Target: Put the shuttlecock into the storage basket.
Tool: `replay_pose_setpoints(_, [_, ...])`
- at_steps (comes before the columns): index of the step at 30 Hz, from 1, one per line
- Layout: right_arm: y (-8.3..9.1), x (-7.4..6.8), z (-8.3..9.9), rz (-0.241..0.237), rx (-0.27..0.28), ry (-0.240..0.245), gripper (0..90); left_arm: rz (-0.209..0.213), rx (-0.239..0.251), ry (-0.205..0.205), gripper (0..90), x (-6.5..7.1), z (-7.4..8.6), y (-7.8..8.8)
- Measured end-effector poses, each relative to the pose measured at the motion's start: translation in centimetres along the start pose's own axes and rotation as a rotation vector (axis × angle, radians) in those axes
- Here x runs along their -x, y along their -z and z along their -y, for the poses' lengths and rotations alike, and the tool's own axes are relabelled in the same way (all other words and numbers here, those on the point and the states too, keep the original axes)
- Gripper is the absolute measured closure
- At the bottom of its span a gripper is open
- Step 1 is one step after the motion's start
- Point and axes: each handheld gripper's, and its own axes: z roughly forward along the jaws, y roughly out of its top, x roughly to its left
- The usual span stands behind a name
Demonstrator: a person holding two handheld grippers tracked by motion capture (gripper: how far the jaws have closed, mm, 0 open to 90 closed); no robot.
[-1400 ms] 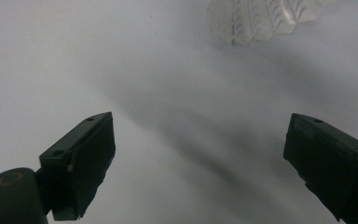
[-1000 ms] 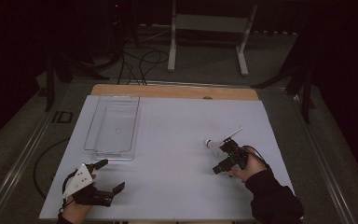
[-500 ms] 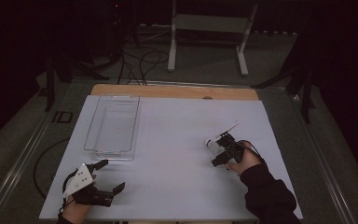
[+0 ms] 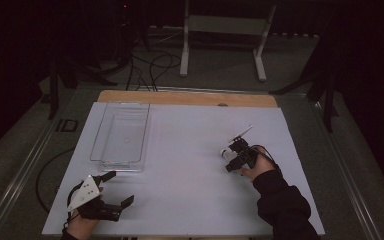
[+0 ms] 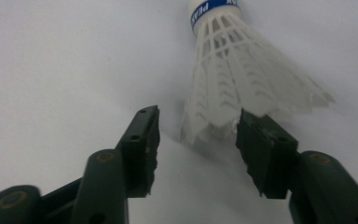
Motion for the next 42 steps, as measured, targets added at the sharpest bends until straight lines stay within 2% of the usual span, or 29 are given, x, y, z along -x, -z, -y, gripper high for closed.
replay_pose_setpoints(4, [-0.4,-0.2,-0.3,0.01,-0.015,0.011,56.1,0.0,0.0,0.0,0.0,0.0,0.0,0.0])
replay_pose_setpoints(11, [-0.7,-0.3,-0.8,-0.001,-0.015,0.022,62.6,0.003,-0.001,0.0,0.0,0.0,0.0,0.0])
replay_pose_setpoints(21, [-1.1,-0.2,-1.3,0.022,-0.031,0.023,73.8,0.0,0.002,0.0,0.0,0.0,0.0,0.0])
replay_pose_setpoints(32, [-1.2,0.1,-1.4,0.004,-0.044,-0.002,88.0,0.002,0.001,-0.003,0.0,0.0,0.0,0.0])
replay_pose_setpoints(42, [-0.6,-0.1,-1.4,0.025,-0.051,0.044,89.9,0.003,-0.003,-0.006,0.0,0.0,0.0,-0.1])
